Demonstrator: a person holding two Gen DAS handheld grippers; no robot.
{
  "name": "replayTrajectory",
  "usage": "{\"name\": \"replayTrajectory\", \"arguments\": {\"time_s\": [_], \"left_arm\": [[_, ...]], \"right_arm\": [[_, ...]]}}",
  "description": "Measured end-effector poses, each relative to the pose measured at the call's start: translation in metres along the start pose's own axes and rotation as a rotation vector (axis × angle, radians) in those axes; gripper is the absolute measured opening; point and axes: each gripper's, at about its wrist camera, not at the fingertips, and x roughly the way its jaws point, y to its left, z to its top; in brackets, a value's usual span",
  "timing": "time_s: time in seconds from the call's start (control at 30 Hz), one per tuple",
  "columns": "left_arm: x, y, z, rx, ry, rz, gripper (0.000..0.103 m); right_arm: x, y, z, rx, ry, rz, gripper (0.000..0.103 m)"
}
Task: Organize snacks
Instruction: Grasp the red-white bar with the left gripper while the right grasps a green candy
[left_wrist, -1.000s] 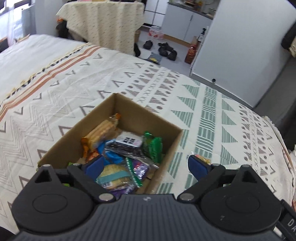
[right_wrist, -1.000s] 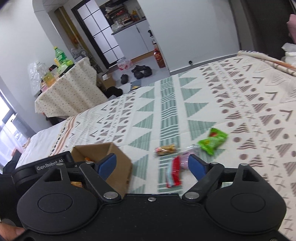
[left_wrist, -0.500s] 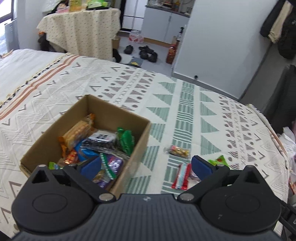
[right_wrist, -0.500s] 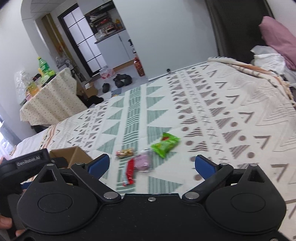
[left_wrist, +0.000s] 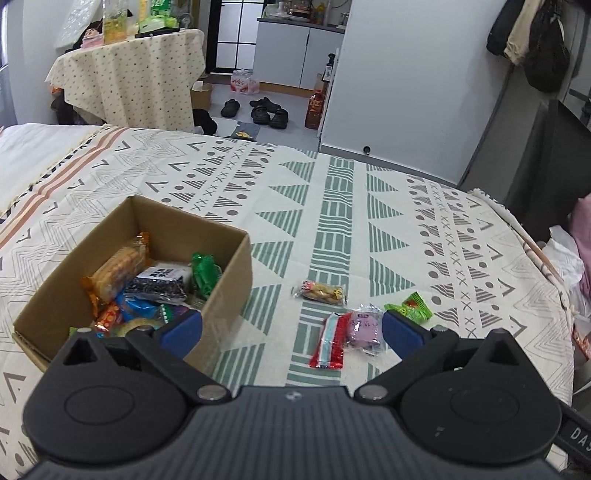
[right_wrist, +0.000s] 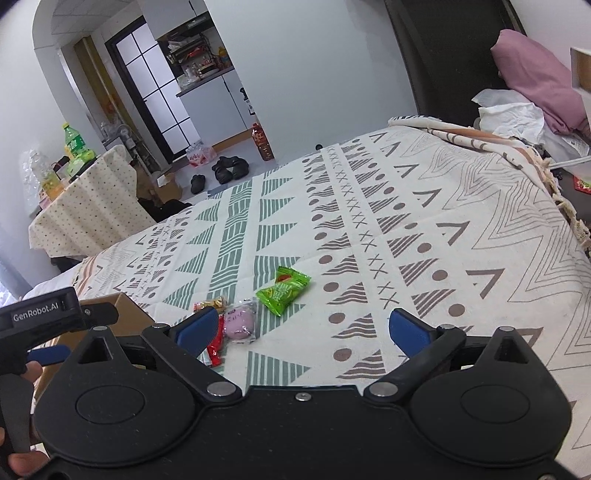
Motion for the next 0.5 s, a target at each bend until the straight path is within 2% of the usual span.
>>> {"name": "replayTrajectory", "arguments": {"time_s": [0.1, 0.27, 0.5], "left_arm": [[0.006, -0.005, -0.004, -0.005, 0.012, 0.03, 0.103], [0.023, -0.015, -0.008, -0.009, 0.03, 0.037, 0.103], [0.048, -0.028, -0.009, -0.009, 0.023, 0.006, 0.1]], "right_arm": [[0.008, -0.008, -0.004, 0.045, 0.022, 0.02, 0.099], [0.019, -0.014, -0.004, 0.088, 0.042, 0.075, 0.097], [0.048, -0.017, -0.003, 0.119, 0.074, 0.105, 0.081]]}}
